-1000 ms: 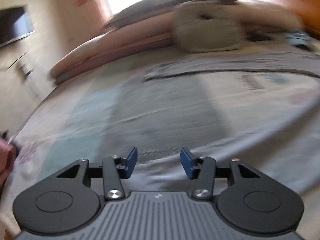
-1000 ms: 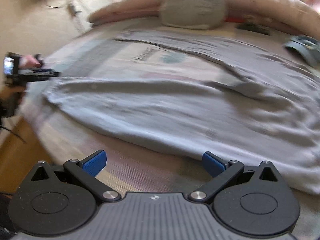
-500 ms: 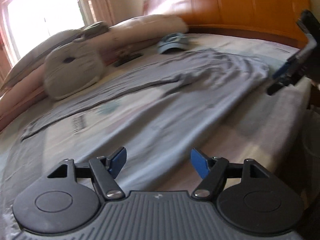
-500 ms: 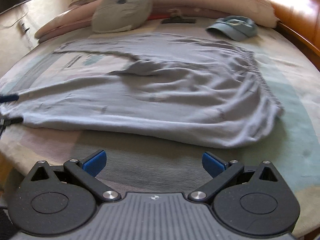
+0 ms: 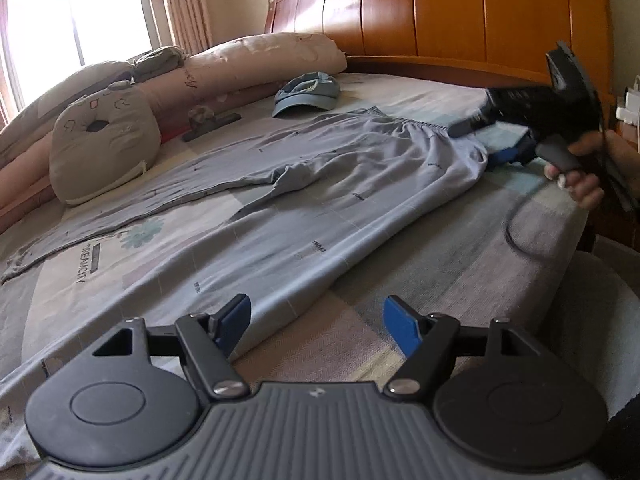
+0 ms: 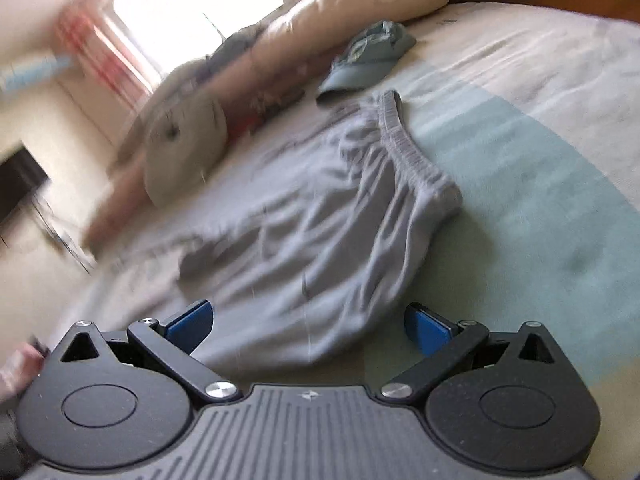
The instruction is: Fold clothes
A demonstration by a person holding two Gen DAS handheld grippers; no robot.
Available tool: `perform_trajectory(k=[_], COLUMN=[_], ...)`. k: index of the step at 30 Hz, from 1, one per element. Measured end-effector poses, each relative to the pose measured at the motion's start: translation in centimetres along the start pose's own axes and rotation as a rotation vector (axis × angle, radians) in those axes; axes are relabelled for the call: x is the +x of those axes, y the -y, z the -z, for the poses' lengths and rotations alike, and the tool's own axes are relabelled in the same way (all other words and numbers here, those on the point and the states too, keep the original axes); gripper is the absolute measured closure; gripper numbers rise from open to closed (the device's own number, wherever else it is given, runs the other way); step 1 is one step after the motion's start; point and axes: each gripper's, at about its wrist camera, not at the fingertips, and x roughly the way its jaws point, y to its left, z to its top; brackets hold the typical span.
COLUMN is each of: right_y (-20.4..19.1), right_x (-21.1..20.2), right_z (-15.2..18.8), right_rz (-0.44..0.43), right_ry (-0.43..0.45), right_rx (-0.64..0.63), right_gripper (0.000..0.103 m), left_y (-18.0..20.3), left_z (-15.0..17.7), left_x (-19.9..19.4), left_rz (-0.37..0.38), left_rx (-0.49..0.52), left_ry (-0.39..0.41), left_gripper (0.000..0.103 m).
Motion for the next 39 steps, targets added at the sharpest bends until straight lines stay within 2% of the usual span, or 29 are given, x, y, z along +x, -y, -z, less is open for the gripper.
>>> perform_trajectory(k=[2, 5, 7, 11, 17, 19, 21, 22, 24, 28, 31, 32, 33, 35, 36, 39], right_y=[0.7, 0.5, -0.1, -1.0, -0.9, -0.9, -0.6, -0.5, -0.3, 0.2, 0.9, 1.2, 1.3, 1.3, 1.3, 1.5], right_x=[0.7, 1.0, 1.5, 2.5, 2.1, 1.8, 2.2, 2.4, 2.6, 2.9, 2.8, 2.7, 2.6, 1.9, 1.2, -1.0], right_z=[-0.6, -0.7, -0.1, 0.4, 0.4, 0.8, 1.1, 1.1, 1.1, 1.0, 1.3, 1.4, 1.4, 1.3, 1.1, 0.2], right_rz=[-0.036, -0.084, -0.164, -0.197, -0.425, -0.444, -0.405, -0.384, -0.342, -0.259, -0.216, -0.194, -0.18, -0.183, -0.201, -0.287], right_ry=[0.024, 0.005, -0.047, -0.061, -0.039, -0.034, -0.061, -0.066, -0.067, -0.069, -0.054, -0.053, -0.057, -0.059, -0.052, -0.02], right_rx=[0.044, 0.06, 0.043, -0.016, 0.089, 0.091, 0.088, 0.084, 0.076, 0.059, 0.074, 0.08, 0.085, 0.1, 0.112, 0.158], right_gripper=[0.0, 0.0, 0.0, 0.0, 0.0, 0.0, 0.003, 0.007, 0.025, 0.044, 0.064, 0.08, 0.089, 0.092, 0.097, 0.099], left_y=[0.3, 0.4, 0.5, 0.9, 1.2, 1.2, 1.2, 1.3, 1.4, 1.6, 1.5, 1.5, 1.4, 1.3, 1.2, 0.9], left_z=[0.1, 0.3, 0.4, 0.3, 0.2, 0.3, 0.3, 0.4, 0.5, 0.7, 0.8, 0.8, 0.8, 0.8, 0.8, 0.9], left_x=[-0.1, -0.4, -0.5, -0.5, -1.0, -0.9, -0.8, -0.7, -0.6, -0.5, -0.5, -0.5, -0.5, -0.6, -0.7, -0.8], left_rz=[-0.015, -0.025, -0.026, -0.045, -0.055, -0.06, -0.057, -0.057, -0.056, -0.055, -0.056, -0.058, -0.061, -0.067, -0.069, -0.074], left_rx=[-0.008, -0.033, -0.043, -0.032, -0.032, -0.031, -0.035, -0.036, -0.037, -0.033, -0.033, -0.034, -0.036, -0.039, -0.042, -0.05], left_ry=[-0.001, -0.002, -0.005, -0.01, 0.002, -0.003, -0.007, -0.009, -0.011, -0.015, -0.017, -0.017, -0.017, -0.015, -0.013, -0.009], left_gripper=[0.028, 0.028, 0.028, 0.028, 0.028, 0.028, 0.028, 0.028, 0.028, 0.028, 0.028, 0.028, 0.028, 0.028, 0.028, 0.028])
